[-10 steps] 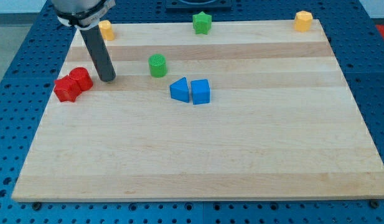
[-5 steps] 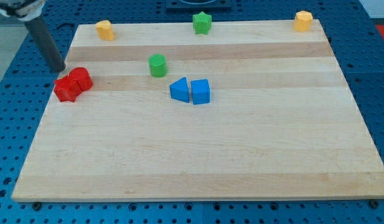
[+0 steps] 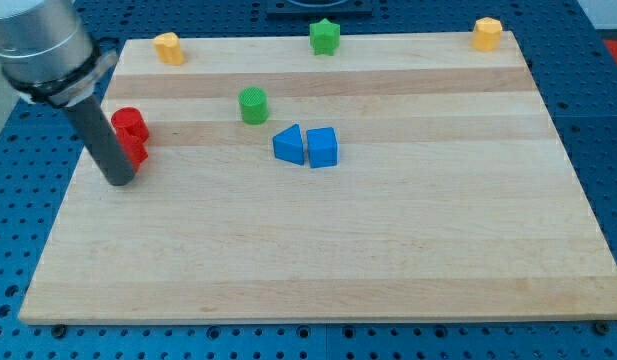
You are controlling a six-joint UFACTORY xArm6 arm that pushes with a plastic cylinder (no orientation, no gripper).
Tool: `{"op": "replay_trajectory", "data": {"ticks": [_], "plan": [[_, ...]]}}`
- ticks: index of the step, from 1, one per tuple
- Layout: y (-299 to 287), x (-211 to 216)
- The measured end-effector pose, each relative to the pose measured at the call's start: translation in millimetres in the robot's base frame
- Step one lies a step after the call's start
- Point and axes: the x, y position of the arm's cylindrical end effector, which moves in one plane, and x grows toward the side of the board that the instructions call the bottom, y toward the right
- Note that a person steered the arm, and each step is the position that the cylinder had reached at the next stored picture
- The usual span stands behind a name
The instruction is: Push the red star towards blue triangle
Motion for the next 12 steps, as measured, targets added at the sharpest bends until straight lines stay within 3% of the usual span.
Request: {"op": "replay_trajectory", "data": {"ticks": [2, 3, 5, 8, 11, 12], "plan": [[-35.9, 20.4], [-69.1, 7.9], [-68.3, -18.6], [52.8, -29.6], [55.9, -29.3], [55.7, 26.9]]}}
